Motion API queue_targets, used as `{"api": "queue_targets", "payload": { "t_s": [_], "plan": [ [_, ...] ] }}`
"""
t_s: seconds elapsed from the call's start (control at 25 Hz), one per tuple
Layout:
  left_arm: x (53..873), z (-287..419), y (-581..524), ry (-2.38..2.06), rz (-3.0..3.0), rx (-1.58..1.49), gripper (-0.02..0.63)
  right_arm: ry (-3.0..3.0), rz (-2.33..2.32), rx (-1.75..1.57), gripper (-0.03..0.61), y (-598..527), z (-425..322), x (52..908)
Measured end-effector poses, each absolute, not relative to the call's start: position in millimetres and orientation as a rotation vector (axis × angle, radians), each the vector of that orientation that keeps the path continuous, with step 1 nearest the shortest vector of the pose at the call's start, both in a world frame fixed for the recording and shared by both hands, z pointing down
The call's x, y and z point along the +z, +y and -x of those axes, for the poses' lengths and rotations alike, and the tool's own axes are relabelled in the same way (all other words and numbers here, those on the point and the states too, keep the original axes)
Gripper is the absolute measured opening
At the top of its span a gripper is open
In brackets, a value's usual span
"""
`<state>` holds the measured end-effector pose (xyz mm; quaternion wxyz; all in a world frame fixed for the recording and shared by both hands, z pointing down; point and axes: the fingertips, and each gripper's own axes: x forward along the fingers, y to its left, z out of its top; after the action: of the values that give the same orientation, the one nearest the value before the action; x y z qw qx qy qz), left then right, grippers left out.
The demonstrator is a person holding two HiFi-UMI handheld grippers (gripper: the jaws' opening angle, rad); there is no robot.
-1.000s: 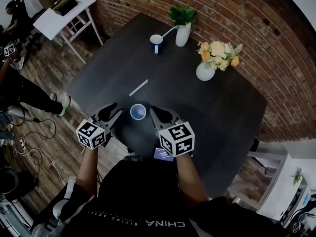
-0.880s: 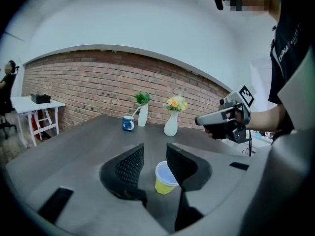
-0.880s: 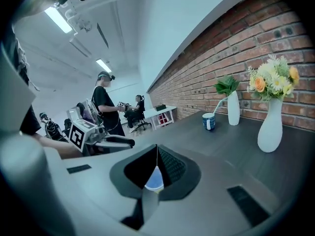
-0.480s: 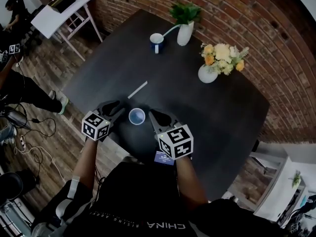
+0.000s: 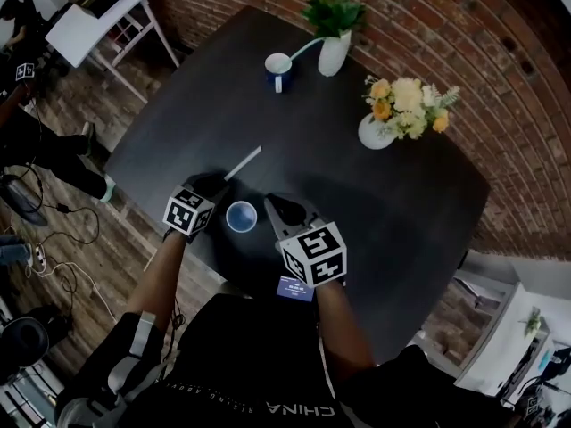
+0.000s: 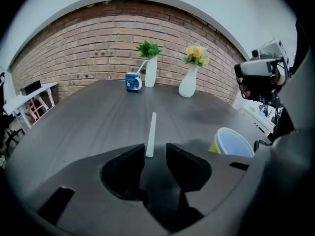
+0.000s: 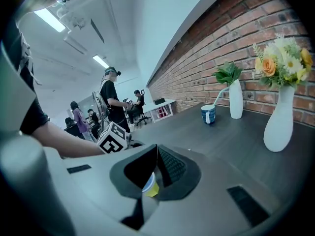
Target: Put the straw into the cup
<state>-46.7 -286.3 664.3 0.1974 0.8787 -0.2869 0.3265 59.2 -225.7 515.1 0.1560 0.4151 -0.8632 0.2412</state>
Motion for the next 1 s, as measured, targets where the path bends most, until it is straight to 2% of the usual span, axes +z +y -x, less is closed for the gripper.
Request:
{"api": "queue_targets", "payload": {
  "t_s": [0.72,0.76,0.84,1.0],
  "plan": [
    [693,39,-301,-0.782,-2.412,1.141,0.121,-2.429,-1.233,0.731,0.008,-234,-84,531],
    [694,39,-301,-0.771,-2.406,1.145,0.118,-2.428,-1.234,0.732,0.008,-234,-84,531],
    [695,38,-301,-0.759,-2.398,1.157,0.052,-2.425,-1.235,0.732,0.008,-234,-84,532],
    [692,41,-306,-0.783,-2.397,1.183,0.051,-2.417,-1.241,0.730,0.008,-234,-86,533]
  ]
}}
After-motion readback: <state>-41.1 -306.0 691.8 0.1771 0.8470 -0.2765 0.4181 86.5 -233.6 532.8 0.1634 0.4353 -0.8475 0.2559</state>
